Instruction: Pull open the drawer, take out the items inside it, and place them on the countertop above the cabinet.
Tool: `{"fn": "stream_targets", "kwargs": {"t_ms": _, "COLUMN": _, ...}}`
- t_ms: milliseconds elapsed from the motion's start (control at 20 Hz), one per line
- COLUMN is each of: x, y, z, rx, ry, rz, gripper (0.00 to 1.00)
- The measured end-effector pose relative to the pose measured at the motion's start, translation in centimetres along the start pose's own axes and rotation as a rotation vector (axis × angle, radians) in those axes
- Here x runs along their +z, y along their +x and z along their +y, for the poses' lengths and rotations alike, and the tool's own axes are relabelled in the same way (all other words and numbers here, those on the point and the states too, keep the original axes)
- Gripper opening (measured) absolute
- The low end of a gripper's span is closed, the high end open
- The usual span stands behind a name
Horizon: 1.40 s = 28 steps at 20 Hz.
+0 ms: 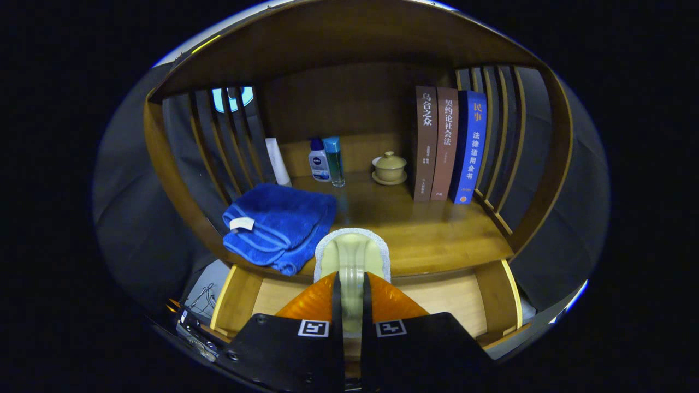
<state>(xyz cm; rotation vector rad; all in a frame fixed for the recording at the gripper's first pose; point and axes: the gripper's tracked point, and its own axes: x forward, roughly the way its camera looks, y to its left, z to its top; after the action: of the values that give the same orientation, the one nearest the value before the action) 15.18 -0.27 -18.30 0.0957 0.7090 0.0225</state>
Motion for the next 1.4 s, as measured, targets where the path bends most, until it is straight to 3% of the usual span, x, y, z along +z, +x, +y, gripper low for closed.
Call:
{"fn": "stream_targets", "kwargs": {"t_ms": 250, "x": 3.7, "y": 5.3, "z": -1.1, "rx": -0.03, "ry": 0.014, "rz": 0.019, "gripper": 0.16}}
{"fn": "stream_targets", "kwargs": {"t_ms": 700, "x": 3.5, "y": 13.5, "z": -2.3, "rx": -0.079, "ry": 0.003, "rz": 0.174, "gripper": 0.16}}
{"fn": "stream_targets", "kwargs": {"t_ms": 800, "x": 3.5, "y": 13.8, "z": -2.1, "rx": -0.077, "ry": 0.017, "rz": 0.181, "gripper": 0.26}}
{"fn": "stream_targets", "kwargs": {"t_ms": 950, "x": 3.9, "y": 13.9, "z": -2.2, "rx": -0.075, "ry": 0.016, "rz": 0.171, "gripper": 0.3}}
{"fn": "stream_targets", "kwargs": {"t_ms": 1150, "x": 4.1, "y": 13.8, "z": -2.2, "rx": -0.068, "ry": 0.029, "rz": 0.157, "gripper": 0.93}}
{"fn": "stream_targets", "kwargs": {"t_ms": 1200, "x": 4.2, "y": 13.6, "z": -2.1, "rx": -0.064, "ry": 0.034, "rz": 0.152, "gripper": 0.98}}
{"fn": "stream_targets", "kwargs": {"t_ms": 1400, "x": 4.3, "y": 11.8, "z": -1.9, "rx": -0.054, "ry": 0.029, "rz": 0.114, "gripper": 0.99}}
